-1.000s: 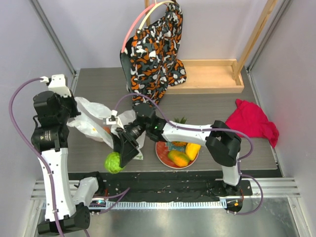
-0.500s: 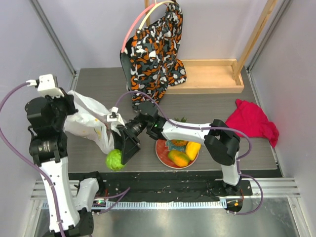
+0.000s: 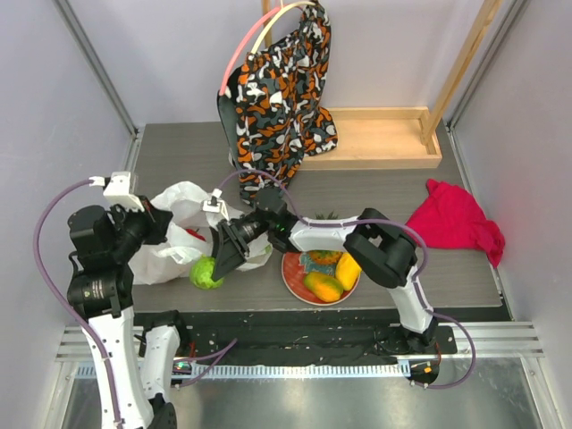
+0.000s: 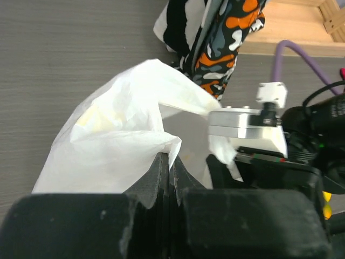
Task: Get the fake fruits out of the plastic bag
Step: Take out the fake fruit from the plastic bag, then place the fake fruit on the plate.
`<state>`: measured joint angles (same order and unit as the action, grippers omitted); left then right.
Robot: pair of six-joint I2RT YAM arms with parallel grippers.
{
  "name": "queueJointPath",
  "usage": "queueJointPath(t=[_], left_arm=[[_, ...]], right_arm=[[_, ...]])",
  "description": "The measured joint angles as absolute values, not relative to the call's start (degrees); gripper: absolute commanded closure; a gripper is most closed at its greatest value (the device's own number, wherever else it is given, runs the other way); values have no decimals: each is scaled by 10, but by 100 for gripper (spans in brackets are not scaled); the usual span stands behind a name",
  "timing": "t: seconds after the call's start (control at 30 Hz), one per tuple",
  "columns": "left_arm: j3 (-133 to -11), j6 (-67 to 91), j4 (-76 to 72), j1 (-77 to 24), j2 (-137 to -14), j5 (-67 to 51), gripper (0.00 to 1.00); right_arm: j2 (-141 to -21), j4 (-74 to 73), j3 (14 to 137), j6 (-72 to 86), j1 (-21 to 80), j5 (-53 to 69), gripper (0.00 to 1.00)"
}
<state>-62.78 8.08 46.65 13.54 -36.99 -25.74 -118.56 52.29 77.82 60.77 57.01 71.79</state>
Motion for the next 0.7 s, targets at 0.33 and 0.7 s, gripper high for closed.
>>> queueJointPath(t=[0.33, 0.7], left_arm=[[-599, 69, 496, 135, -341, -273, 100], [-589, 61, 502, 136, -341, -285, 100]], right_arm=[[-1209, 573, 798, 639, 585, 713, 53], [-1111, 282, 700, 382, 568, 687, 52]])
